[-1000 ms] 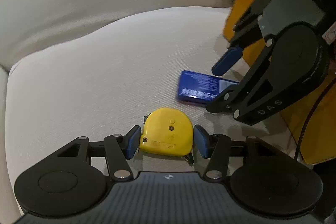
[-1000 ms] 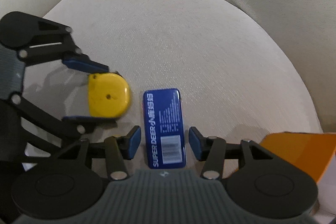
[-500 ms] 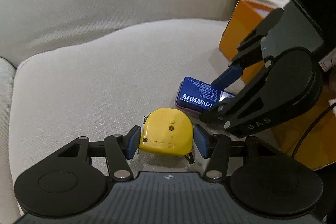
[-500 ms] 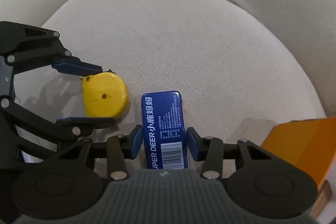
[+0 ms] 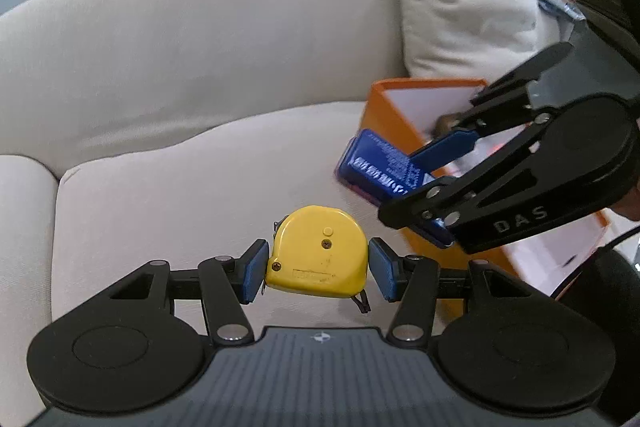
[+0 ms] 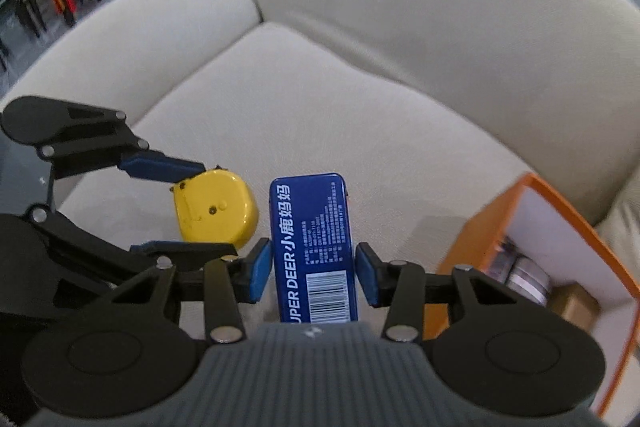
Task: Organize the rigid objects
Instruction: 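Carry the tape measure and blue tin over the shoebox with both tools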
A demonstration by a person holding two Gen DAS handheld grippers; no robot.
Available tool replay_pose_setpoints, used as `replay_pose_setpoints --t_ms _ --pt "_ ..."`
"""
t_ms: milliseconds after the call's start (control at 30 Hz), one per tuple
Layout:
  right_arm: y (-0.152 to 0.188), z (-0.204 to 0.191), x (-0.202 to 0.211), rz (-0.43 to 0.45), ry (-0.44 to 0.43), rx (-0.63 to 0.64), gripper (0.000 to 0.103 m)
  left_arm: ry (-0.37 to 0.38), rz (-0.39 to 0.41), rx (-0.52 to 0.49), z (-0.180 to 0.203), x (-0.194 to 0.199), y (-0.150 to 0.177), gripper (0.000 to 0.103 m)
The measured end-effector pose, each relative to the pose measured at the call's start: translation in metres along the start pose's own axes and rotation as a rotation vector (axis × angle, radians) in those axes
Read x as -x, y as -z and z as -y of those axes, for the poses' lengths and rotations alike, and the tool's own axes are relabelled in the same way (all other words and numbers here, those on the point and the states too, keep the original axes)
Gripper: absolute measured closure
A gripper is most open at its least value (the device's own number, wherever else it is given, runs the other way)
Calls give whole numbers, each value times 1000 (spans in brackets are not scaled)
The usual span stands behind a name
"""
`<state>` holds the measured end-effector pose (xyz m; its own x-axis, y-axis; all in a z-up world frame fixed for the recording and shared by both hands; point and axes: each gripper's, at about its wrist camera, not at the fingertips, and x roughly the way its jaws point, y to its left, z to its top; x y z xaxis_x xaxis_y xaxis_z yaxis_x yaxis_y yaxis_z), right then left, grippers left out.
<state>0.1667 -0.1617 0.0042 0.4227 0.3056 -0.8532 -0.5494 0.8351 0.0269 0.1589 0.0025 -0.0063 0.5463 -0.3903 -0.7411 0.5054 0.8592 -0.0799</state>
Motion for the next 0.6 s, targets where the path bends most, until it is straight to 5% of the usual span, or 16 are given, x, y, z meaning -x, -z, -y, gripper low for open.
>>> replay_pose_setpoints --t_ms 300,600 --pt "58 33 87 73 96 -116 56 80 59 -62 63 29 -7 41" --pt "129 101 103 -51 223 -330 56 141 46 -172 116 1 -20 41"
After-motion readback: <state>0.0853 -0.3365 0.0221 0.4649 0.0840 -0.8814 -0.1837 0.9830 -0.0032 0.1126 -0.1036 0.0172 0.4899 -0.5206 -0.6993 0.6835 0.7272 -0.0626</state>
